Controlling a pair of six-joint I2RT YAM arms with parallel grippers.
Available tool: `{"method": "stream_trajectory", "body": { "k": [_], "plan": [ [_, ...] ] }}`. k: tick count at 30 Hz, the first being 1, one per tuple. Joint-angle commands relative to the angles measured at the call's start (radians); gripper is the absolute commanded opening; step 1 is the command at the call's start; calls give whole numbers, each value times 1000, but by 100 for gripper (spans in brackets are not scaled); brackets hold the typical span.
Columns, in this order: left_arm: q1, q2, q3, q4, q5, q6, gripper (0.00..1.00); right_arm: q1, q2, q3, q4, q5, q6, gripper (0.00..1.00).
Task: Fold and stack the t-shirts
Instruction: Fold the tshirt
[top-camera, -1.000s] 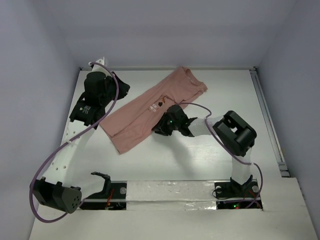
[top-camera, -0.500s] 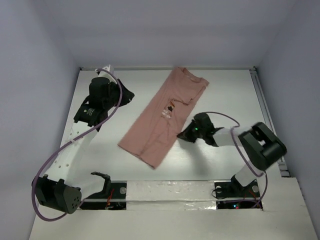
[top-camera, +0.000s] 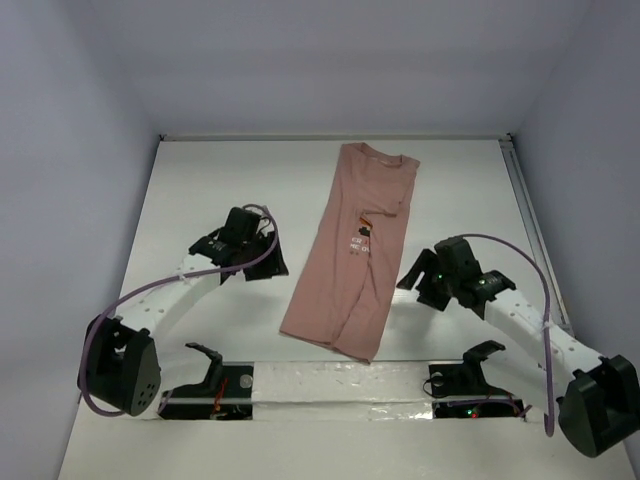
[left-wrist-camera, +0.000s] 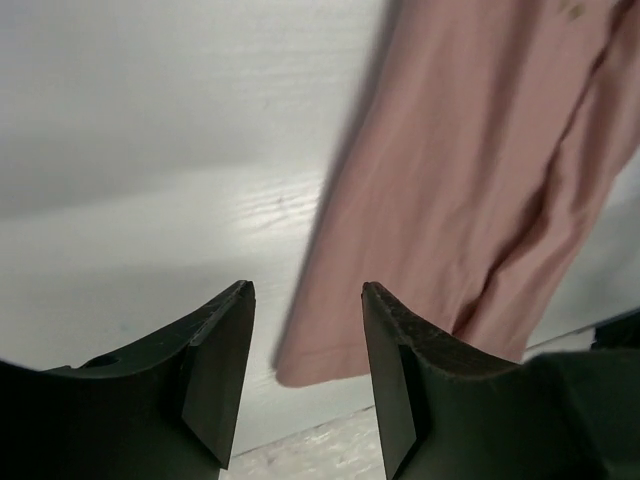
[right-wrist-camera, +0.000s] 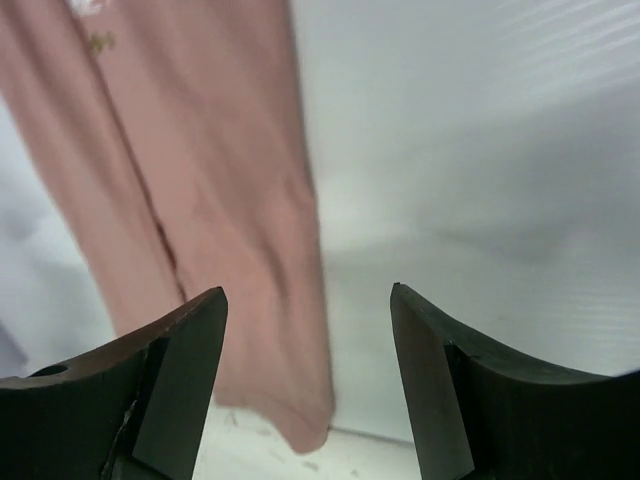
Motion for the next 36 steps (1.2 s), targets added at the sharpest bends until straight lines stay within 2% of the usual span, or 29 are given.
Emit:
{"method": "stream_trajectory", "body": {
  "k": [1,4,5,9,13,19,27,33,36],
  "plan": [
    [-1,-1,-56,-65,44,28,44,9,-47,-11,-85,-175,-32,72],
    [-10,35,-100,-88,94,45,45,133,-104,-97,-2,-247,110,68],
    [-10,46,-109,-99,123,63,45,220,-109,-105,38,-246,147,66],
    [-10,84,-143,-121,170,94,47,407,-43,-103,102,-185,288,62],
    [-43,81,-185,-134,205,90,47,451,8,-102,109,-166,344,59],
    [-57,105,-198,-114,228,77,47,527,-1,-243,251,-188,488,54],
    [-76,142,-194,-108,242,90,43,672,155,-217,336,-139,560,45],
    [-85,139,-197,-102,246,85,42,695,112,-214,290,-36,621,43],
    [-85,142,-198,-93,251,84,42,695,92,-234,288,-24,643,48]
  ]
}}
